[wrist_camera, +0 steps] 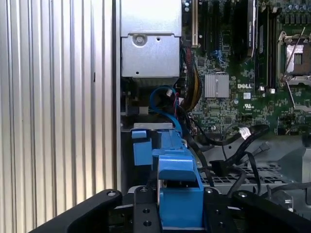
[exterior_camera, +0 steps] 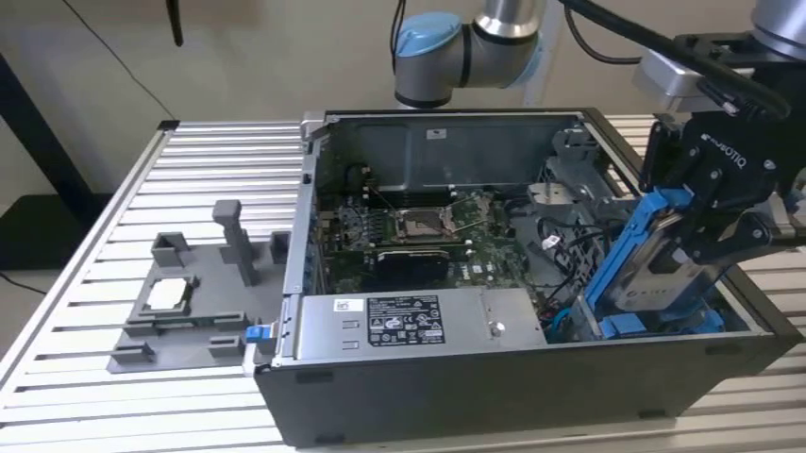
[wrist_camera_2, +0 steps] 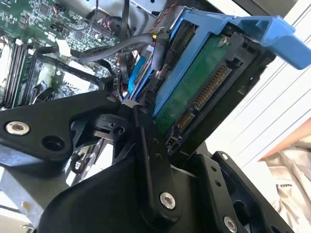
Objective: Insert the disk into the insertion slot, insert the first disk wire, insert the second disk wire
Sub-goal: 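Insert the disk into the insertion slot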
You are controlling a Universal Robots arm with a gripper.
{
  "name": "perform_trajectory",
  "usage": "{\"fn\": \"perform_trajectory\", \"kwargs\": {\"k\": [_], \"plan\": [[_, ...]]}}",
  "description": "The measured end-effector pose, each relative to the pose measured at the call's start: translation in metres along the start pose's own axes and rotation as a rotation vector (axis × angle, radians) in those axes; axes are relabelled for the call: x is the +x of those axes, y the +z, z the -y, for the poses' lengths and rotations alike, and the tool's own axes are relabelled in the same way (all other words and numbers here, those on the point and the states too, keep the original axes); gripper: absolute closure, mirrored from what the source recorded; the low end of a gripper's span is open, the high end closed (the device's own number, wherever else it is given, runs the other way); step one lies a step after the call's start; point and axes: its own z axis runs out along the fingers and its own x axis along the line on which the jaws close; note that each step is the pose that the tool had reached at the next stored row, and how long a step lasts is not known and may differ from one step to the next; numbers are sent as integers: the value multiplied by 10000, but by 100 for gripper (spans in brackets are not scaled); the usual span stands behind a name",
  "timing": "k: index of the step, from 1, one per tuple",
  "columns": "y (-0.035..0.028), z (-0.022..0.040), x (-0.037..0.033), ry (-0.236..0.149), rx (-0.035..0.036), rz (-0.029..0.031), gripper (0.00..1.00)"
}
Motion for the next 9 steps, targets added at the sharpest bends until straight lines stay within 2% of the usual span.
{"fn": "perform_trajectory", "kwargs": {"k": [3, 5, 6, 7, 8, 9], "plan": [[50, 2, 1, 0, 0, 9, 67], [50, 2, 1, 0, 0, 19, 66], [43, 1, 1, 0, -3, 24, 60], [19, 0, 0, 0, -7, 25, 60], [-8, -1, 0, 1, -10, 20, 53], [-33, -2, -2, 2, -10, 1, 53]]}}
